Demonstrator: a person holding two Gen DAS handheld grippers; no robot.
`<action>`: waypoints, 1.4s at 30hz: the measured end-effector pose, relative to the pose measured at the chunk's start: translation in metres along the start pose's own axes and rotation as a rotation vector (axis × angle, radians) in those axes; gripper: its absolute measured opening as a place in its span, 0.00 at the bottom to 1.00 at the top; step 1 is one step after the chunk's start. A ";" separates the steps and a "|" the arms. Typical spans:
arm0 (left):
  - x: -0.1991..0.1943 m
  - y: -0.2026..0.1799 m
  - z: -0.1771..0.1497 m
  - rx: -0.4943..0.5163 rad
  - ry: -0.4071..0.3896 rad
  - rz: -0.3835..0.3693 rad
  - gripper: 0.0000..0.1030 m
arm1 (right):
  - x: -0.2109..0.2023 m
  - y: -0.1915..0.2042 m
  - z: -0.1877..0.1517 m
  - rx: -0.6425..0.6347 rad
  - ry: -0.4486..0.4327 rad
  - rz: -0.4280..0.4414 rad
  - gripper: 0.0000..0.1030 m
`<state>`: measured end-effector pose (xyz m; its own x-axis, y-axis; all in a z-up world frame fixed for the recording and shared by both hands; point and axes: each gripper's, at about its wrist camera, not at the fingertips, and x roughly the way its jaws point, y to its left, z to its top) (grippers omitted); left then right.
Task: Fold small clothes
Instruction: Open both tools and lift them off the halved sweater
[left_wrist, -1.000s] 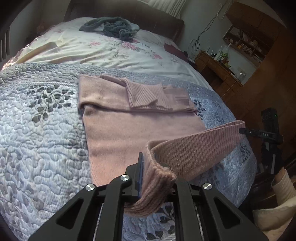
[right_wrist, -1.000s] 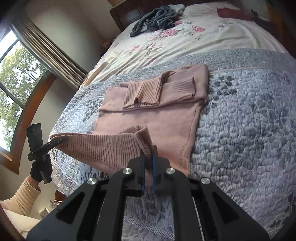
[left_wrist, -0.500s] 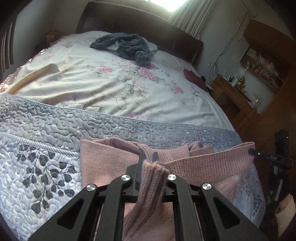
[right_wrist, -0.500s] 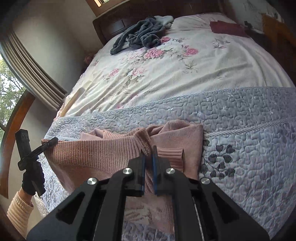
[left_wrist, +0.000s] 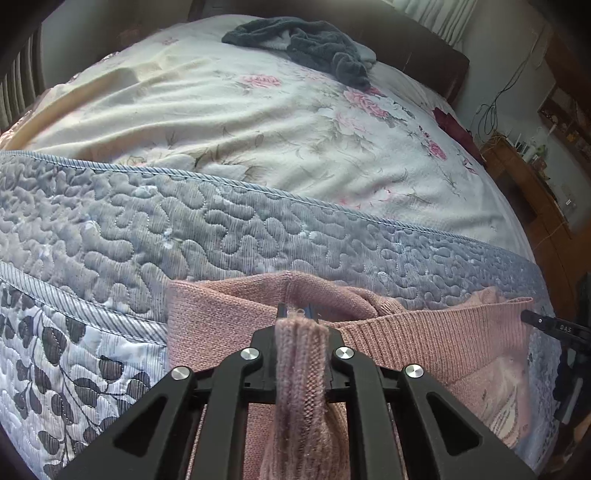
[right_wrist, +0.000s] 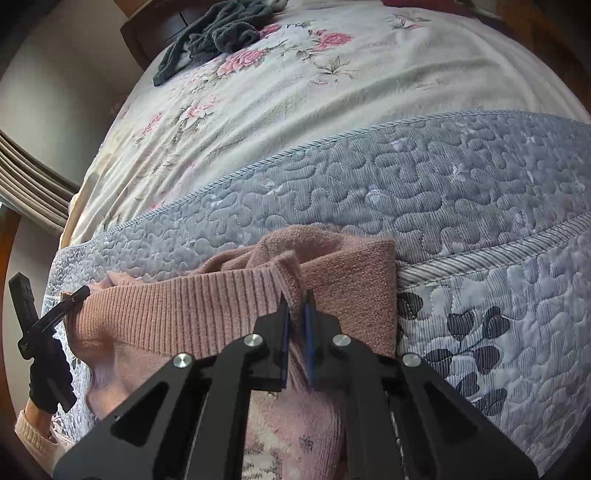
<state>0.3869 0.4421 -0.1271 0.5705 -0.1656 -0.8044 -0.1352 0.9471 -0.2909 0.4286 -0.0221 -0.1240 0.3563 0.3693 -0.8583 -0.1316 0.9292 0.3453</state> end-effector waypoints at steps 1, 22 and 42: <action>-0.003 0.002 0.002 -0.009 -0.017 0.008 0.19 | -0.002 -0.002 -0.001 -0.001 -0.003 -0.001 0.12; -0.055 -0.042 -0.131 0.172 0.060 -0.023 0.38 | -0.055 -0.010 -0.158 -0.073 0.170 0.101 0.10; -0.048 -0.055 -0.123 0.121 0.063 -0.003 0.53 | -0.073 -0.033 -0.134 0.009 0.112 0.072 0.52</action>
<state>0.2672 0.3646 -0.1361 0.5182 -0.1820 -0.8357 -0.0325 0.9722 -0.2319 0.2835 -0.0779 -0.1237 0.2410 0.4345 -0.8678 -0.1449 0.9003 0.4105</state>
